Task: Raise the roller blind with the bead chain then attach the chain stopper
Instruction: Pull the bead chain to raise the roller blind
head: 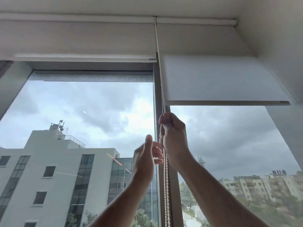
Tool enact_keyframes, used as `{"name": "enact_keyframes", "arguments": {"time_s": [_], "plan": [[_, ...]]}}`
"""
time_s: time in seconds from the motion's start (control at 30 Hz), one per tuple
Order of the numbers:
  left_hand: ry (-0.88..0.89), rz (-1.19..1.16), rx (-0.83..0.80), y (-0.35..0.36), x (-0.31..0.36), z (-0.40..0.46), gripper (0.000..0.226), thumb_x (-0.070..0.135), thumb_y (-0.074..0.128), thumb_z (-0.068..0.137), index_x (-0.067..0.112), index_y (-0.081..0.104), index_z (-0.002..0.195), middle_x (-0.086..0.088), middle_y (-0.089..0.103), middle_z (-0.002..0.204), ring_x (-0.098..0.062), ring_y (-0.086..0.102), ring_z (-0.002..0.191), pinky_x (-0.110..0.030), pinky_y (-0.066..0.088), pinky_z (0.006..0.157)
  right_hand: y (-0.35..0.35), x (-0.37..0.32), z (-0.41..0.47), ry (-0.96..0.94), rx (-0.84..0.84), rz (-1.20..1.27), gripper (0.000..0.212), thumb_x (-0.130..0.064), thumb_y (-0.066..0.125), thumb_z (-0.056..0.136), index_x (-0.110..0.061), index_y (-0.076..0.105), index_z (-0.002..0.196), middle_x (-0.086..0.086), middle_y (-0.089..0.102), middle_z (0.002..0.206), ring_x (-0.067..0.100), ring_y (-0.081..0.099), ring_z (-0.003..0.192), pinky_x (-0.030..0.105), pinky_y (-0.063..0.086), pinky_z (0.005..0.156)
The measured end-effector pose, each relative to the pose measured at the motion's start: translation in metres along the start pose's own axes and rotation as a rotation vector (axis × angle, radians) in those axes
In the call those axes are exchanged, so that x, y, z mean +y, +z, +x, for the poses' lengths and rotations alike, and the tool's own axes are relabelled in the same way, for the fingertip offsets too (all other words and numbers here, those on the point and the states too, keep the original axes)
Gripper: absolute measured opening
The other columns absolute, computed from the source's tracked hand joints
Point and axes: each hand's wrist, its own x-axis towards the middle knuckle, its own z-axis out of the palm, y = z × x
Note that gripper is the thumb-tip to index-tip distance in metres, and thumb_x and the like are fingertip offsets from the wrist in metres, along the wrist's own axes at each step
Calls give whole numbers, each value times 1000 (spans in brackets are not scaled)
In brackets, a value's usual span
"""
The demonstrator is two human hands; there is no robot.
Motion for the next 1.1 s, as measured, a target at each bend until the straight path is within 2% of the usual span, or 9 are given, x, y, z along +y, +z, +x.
{"name": "enact_keyframes", "arguments": {"time_s": [0.1, 0.2, 0.3, 0.4, 0.47, 0.6, 0.73, 0.9, 1.1], "plan": [[37, 38, -69, 1, 25, 22, 53, 44, 36, 103, 5, 70, 95, -21, 75, 88, -30, 72, 80, -35, 59, 66, -2, 5, -13, -31, -25, -24, 41, -17, 42, 104, -24, 55, 66, -16, 46, 48, 0, 42, 45, 24, 40, 50], [17, 38, -113, 7, 53, 41, 46, 45, 41, 102, 8, 69, 102, -11, 75, 85, -20, 72, 78, -32, 57, 67, -2, 13, -29, -83, -47, -59, 40, -21, 42, 107, -26, 62, 73, -19, 48, 50, 0, 42, 46, 17, 34, 49], [-77, 19, -171, 21, 77, 52, 44, 45, 44, 101, 8, 67, 99, -2, 67, 69, -14, 62, 58, -22, 49, 49, -4, 23, -43, -80, -50, -70, 40, -25, 43, 106, -23, 54, 68, -15, 36, 50, 5, 29, 47, 20, 27, 45], [-104, -4, -118, 38, 87, 52, 36, 30, 46, 103, 8, 65, 83, 8, 45, 40, -9, 38, 34, -16, 30, 36, -8, 30, -54, -72, -61, -63, 39, -31, 43, 103, -30, 50, 65, -15, 31, 50, 6, 25, 46, 20, 24, 42], [-49, 68, -63, 43, 83, 49, 37, 22, 47, 101, 11, 64, 71, 8, 41, 39, -12, 35, 34, -19, 28, 40, -10, 35, -58, -67, -76, -68, 38, -35, 42, 102, -31, 50, 65, -16, 31, 51, 6, 24, 47, 22, 23, 42], [80, 198, -10, 41, 66, 37, 43, 23, 48, 99, 18, 63, 59, 8, 44, 43, -20, 39, 48, -34, 33, 58, -18, 48, -68, -37, -105, -78, 35, -41, 43, 98, -30, 51, 65, -17, 33, 50, 4, 26, 48, 26, 23, 48], [104, 204, 9, 35, 52, 31, 43, 24, 48, 100, 19, 63, 60, 12, 44, 37, -16, 37, 44, -30, 30, 54, -24, 55, -80, -21, -167, -27, 32, -50, 46, 93, -31, 53, 68, -13, 35, 49, 6, 26, 44, 23, 24, 43], [177, 245, 45, 20, 48, 29, 40, 24, 47, 102, 19, 65, 66, 12, 43, 36, -12, 37, 41, -27, 31, 52, -23, 70, -96, 124, -265, 64, 24, -36, 51, 94, -28, 58, 73, -13, 38, 49, 4, 27, 41, 18, 25, 40], [84, 147, 32, 10, 30, 15, 32, 16, 47, 102, 10, 69, 79, 2, 40, 54, -14, 31, 47, -27, 24, 50, -29, 93, -116, 139, -282, 59, 21, -39, 56, 92, -22, 61, 81, -6, 47, 50, 10, 38, 42, 25, 39, 42]]}}
